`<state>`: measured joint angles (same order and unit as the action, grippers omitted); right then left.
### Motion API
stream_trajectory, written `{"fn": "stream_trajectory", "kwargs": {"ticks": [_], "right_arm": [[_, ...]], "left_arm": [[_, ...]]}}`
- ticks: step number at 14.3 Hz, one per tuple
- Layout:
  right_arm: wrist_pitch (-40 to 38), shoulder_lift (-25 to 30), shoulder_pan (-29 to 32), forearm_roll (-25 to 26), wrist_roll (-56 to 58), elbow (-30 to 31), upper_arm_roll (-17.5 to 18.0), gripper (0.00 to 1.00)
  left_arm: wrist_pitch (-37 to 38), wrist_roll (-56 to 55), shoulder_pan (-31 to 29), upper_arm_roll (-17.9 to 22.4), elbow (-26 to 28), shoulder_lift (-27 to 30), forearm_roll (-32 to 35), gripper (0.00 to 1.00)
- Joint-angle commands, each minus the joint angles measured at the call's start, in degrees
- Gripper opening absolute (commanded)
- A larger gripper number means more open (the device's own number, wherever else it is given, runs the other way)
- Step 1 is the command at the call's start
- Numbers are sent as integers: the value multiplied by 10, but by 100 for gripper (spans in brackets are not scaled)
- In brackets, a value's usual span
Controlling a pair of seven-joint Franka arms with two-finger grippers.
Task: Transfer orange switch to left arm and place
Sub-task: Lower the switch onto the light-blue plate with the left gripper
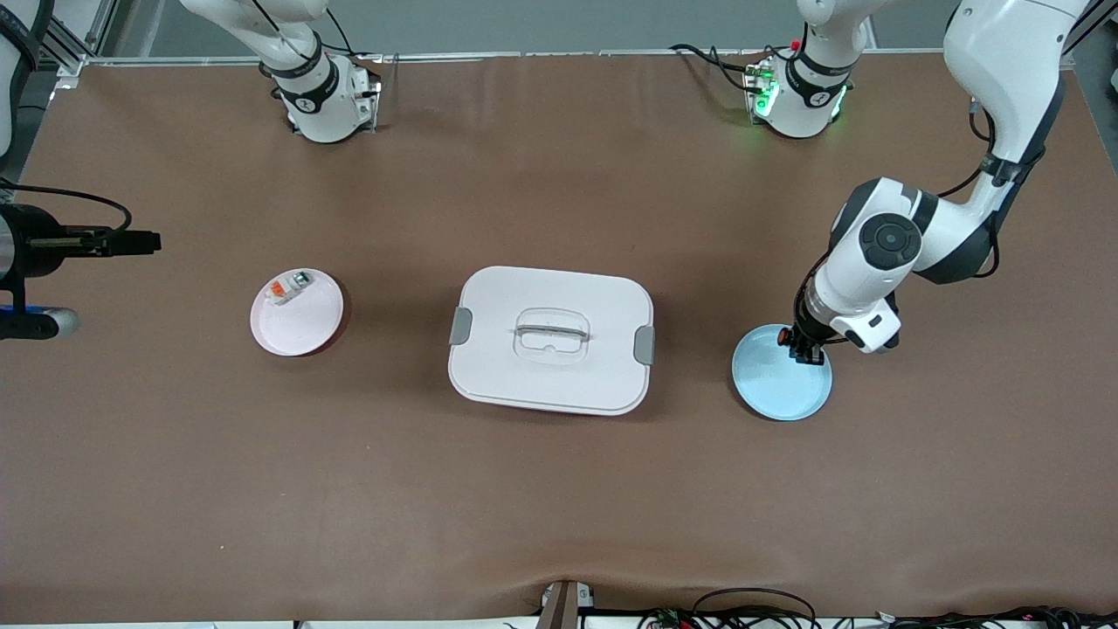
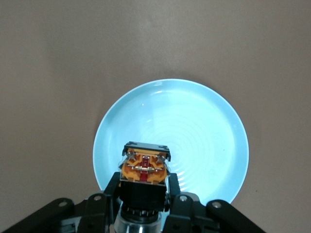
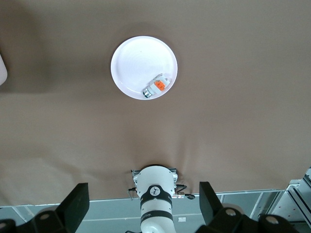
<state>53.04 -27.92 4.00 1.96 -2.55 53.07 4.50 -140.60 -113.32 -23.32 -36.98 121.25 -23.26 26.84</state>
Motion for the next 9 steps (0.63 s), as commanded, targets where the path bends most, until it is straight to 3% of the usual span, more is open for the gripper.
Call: {"fn": "stream_trajectory", "kwargs": {"ticks": [1,6,9], "right_arm": [[-1,9,9,2,0,-2,2,100],[29,34,14,-8,3,5,4,100],[73,74,12,-8,1,67,4,100]], "left_arm": [[-4,-16,6,-1,-19,-33,45,0],[-4,-96,6,2,-37,-74,125,0],[-3,-110,6,3,-44,-90,138,0]]}}
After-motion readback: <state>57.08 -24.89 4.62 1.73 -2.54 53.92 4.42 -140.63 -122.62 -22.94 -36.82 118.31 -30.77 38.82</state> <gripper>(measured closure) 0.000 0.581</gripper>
